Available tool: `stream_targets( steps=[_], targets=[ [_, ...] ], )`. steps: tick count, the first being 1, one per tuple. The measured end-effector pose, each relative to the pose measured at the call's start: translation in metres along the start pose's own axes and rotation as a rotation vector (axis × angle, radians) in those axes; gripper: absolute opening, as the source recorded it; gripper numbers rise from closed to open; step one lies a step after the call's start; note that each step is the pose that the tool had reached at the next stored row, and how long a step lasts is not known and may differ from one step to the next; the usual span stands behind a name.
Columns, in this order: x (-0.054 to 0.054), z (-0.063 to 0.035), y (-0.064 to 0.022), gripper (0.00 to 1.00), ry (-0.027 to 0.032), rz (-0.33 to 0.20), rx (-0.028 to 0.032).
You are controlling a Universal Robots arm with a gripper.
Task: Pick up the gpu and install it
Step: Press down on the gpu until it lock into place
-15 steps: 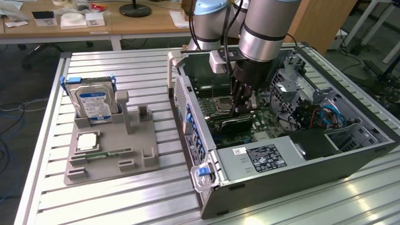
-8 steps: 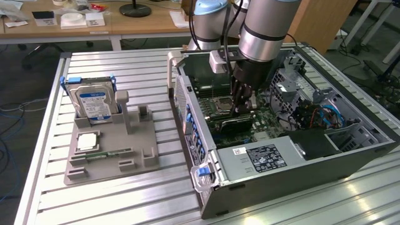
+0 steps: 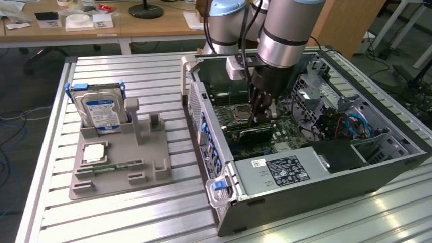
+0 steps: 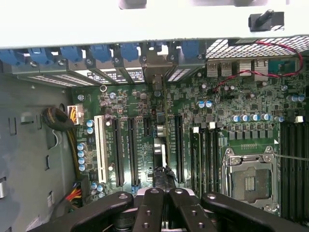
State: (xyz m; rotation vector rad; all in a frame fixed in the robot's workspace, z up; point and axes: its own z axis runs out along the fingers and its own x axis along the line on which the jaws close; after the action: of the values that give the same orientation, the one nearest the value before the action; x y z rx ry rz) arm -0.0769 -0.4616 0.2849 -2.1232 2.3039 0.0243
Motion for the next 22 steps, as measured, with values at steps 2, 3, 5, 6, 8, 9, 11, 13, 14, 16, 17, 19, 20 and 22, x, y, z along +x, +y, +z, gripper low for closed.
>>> stream_targets(
  steps=[2,3,5,6,8,9,11,13,14,16,17,19,20,22],
  targets=[
    [0.0001,0.0034,0.0000,0.11,0.0000,0.000,0.0000],
    [0.0001,0.0053,-0.0001,0.11,-0.0001,0.000,0.0001],
    [0.0001,0.0085,-0.0001,0.11,-0.0002,0.000,0.0001],
    [0.0001,0.0092,-0.0001,0.11,-0.0002,0.000,0.0001],
    [0.0002,0.0092,-0.0001,0.11,0.0000,0.000,0.0000],
    [0.0002,0.0092,-0.0001,0.11,0.0000,0.000,0.0000],
    [-0.0001,0.0097,-0.0001,0.11,-0.0004,0.000,0.0002],
    [-0.0012,0.0101,0.0001,0.11,-0.0004,0.000,0.0001],
    [-0.0015,0.0103,0.0000,0.11,-0.0006,0.000,0.0001],
    [-0.0016,0.0104,0.0000,0.11,-0.0006,0.000,0.0001],
    [-0.0017,0.0104,0.0001,0.11,-0.0005,0.000,0.0000],
    [-0.0017,0.0104,0.0001,0.11,-0.0004,0.000,0.0000],
    [-0.0017,0.0104,0.0001,0.11,-0.0005,0.000,0.0000],
    [-0.0018,0.0112,0.0001,0.11,-0.0007,0.000,0.0001]
  ],
)
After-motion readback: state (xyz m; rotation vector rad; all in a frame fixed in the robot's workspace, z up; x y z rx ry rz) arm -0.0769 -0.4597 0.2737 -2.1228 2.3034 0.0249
